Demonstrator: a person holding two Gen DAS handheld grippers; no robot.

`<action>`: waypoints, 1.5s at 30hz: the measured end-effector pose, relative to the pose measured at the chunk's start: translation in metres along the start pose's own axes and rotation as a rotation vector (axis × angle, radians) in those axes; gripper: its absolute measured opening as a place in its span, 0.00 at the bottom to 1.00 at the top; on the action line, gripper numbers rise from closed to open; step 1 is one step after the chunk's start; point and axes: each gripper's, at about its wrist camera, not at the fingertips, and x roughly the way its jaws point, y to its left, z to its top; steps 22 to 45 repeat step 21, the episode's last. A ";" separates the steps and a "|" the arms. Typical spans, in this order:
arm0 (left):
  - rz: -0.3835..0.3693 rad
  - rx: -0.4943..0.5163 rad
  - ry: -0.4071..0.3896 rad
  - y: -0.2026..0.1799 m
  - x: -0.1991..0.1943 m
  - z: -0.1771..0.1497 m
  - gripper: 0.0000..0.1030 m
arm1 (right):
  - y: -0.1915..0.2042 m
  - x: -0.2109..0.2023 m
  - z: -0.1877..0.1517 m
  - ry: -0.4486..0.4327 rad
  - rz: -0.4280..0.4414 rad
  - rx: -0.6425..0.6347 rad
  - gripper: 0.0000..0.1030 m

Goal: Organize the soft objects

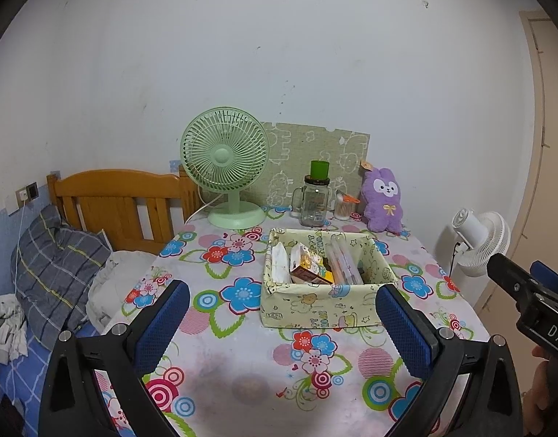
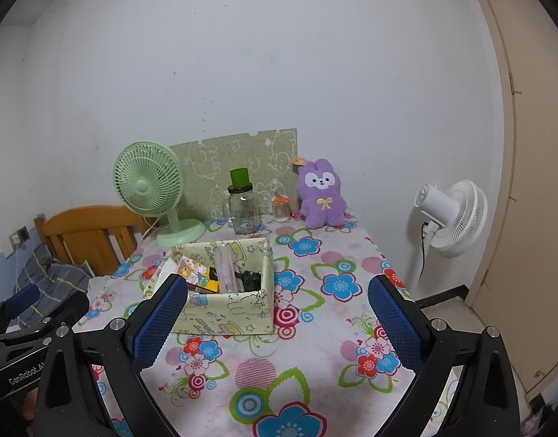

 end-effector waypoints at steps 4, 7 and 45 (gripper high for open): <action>-0.006 -0.005 0.001 0.001 0.000 0.000 1.00 | 0.001 0.002 -0.002 0.003 -0.002 0.001 0.98; -0.014 -0.008 0.002 0.000 0.000 0.000 1.00 | 0.002 0.002 -0.003 0.005 -0.013 0.003 0.98; -0.017 -0.007 -0.001 -0.003 -0.001 0.000 1.00 | 0.003 0.002 -0.004 0.006 -0.013 0.003 0.98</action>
